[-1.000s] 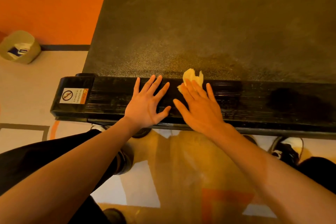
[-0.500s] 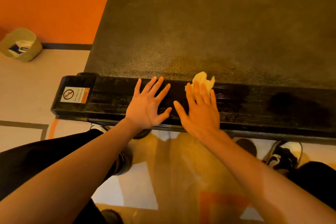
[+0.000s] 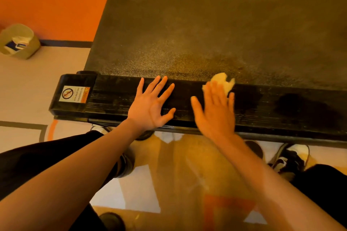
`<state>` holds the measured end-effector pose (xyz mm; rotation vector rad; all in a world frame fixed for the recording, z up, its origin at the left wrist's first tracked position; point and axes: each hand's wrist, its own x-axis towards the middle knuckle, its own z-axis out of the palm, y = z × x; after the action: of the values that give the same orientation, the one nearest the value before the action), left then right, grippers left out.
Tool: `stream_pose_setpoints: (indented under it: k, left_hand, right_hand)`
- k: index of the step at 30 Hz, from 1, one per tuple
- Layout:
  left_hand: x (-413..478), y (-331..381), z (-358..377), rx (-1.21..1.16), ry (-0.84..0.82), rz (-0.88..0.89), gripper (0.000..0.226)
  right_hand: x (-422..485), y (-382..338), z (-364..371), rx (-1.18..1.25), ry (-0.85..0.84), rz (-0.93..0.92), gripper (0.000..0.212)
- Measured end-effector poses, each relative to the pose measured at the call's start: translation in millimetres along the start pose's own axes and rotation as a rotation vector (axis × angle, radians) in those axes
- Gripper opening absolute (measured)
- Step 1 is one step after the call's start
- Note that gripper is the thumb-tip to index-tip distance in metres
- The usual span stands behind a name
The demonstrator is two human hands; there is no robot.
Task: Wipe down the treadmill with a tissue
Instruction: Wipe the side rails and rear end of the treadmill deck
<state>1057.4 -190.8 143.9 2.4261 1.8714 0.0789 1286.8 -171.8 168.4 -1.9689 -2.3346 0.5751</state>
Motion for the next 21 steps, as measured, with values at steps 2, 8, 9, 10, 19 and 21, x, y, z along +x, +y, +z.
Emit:
stream_pose_setpoints:
  k: [2, 8, 9, 10, 19, 21]
  left_hand:
    - [-0.5, 0.1, 0.0, -0.008, 0.009, 0.003, 0.080]
    - [0.2, -0.3, -0.5, -0.007, 0.016, 0.010, 0.080]
    - [0.3, -0.3, -0.2, -0.007, 0.018, 0.009, 0.080]
    - [0.4, -0.7, 0.0, -0.009, 0.019, 0.006, 0.080]
    - [-0.5, 0.4, 0.1, -0.014, 0.012, 0.003, 0.081]
    - [0.1, -0.1, -0.1, -0.009, 0.014, 0.005, 0.081]
  right_hand:
    - [1.8, -24.2, 11.5, -0.049, -0.014, -0.079, 0.090]
    - [-3.3, 63.2, -13.9, -0.126, 0.044, -0.097, 0.086]
    - [-1.9, 78.8, -18.8, -0.120, 0.020, -0.041, 0.088]
    - [-0.3, 87.6, -22.2, -0.104, -0.003, 0.013, 0.091]
    - [-7.3, -17.8, 16.2, -0.024, -0.001, -0.157, 0.090]
    - [-16.5, -7.7, 16.0, -0.093, -0.013, -0.226, 0.088]
